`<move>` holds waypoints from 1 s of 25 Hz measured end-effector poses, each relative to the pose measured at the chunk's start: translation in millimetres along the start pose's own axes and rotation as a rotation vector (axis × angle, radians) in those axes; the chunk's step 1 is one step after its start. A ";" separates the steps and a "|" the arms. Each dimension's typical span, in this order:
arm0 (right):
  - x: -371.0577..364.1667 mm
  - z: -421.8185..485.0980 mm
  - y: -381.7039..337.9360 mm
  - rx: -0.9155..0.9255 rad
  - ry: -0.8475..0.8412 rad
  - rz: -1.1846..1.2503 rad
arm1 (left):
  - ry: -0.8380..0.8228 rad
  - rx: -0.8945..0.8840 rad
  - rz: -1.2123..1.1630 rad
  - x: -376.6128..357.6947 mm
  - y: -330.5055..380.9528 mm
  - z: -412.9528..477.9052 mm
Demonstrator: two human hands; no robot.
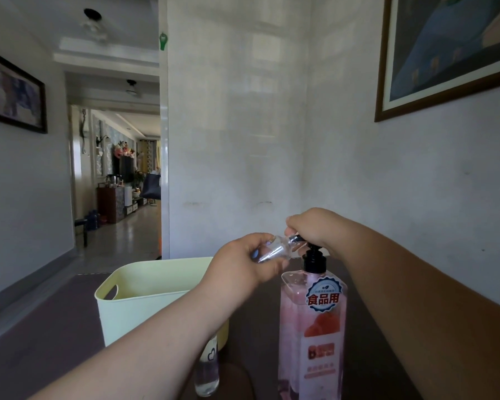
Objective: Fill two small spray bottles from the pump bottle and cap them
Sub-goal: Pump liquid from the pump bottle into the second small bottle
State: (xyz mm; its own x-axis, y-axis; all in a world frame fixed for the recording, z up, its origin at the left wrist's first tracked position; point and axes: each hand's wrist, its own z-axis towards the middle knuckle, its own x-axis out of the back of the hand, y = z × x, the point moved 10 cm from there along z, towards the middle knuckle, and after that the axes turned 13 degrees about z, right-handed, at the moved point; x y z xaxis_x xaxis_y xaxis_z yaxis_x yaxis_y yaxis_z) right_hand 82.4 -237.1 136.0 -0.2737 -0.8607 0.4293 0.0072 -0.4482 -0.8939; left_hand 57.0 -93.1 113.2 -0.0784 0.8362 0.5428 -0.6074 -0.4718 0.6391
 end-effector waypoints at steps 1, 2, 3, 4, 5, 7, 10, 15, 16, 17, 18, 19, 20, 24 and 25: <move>2.6 0.4 -2.8 0.002 0.000 0.005 | 0.005 -0.007 -0.003 1.5 1.9 1.0; 4.8 2.1 -4.9 0.003 0.004 -0.006 | 0.010 -0.013 -0.002 2.9 3.5 2.2; 4.4 2.6 -7.9 0.005 -0.007 -0.035 | 0.010 -0.018 0.001 3.7 4.9 3.4; 3.7 2.7 -9.2 0.008 -0.016 -0.073 | 0.008 -0.021 0.004 4.2 5.7 3.9; 2.4 5.1 -7.2 -0.004 -0.028 -0.097 | 0.005 -0.025 0.007 4.4 6.1 4.2; -2.2 4.3 -1.2 -0.023 -0.041 -0.135 | 0.003 -0.021 0.015 3.0 4.2 4.5; -7.8 5.5 6.7 -0.029 -0.030 -0.178 | -0.010 -0.008 0.054 -0.9 -1.1 2.5; -2.5 2.1 6.6 -0.017 0.020 -0.178 | -0.003 0.001 0.046 -2.3 -4.4 0.0; -2.6 0.8 4.9 -0.002 0.032 -0.173 | 0.000 0.000 0.052 -1.9 -4.1 -0.1; -3.2 2.1 5.2 -0.002 0.029 -0.125 | 0.001 -0.002 0.059 -1.5 -3.7 -0.3; -4.1 6.2 6.2 -0.003 0.011 -0.059 | 0.000 -0.002 0.059 -1.3 -3.2 -0.5; -3.5 6.4 2.9 0.016 0.003 -0.019 | 0.000 -0.002 0.053 -0.4 -2.6 -0.6; -1.5 4.4 0.7 0.005 0.003 0.027 | 0.004 -0.001 0.045 1.1 -1.5 -0.4; 2.6 -1.6 -10.1 -0.012 -0.004 -0.004 | 0.015 -0.009 0.041 5.5 2.9 3.7; 2.1 -1.1 -9.2 -0.018 -0.016 -0.048 | 0.012 -0.011 0.047 5.1 3.4 4.2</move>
State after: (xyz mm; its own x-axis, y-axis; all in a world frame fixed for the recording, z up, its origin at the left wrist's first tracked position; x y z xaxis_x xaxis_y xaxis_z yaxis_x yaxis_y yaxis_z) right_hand 80.7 -234.5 145.0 -0.2579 -0.8421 0.4736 -0.0234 -0.4847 -0.8744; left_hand 57.8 -91.7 120.5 -0.1167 0.8163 0.5657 -0.6117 -0.5078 0.6066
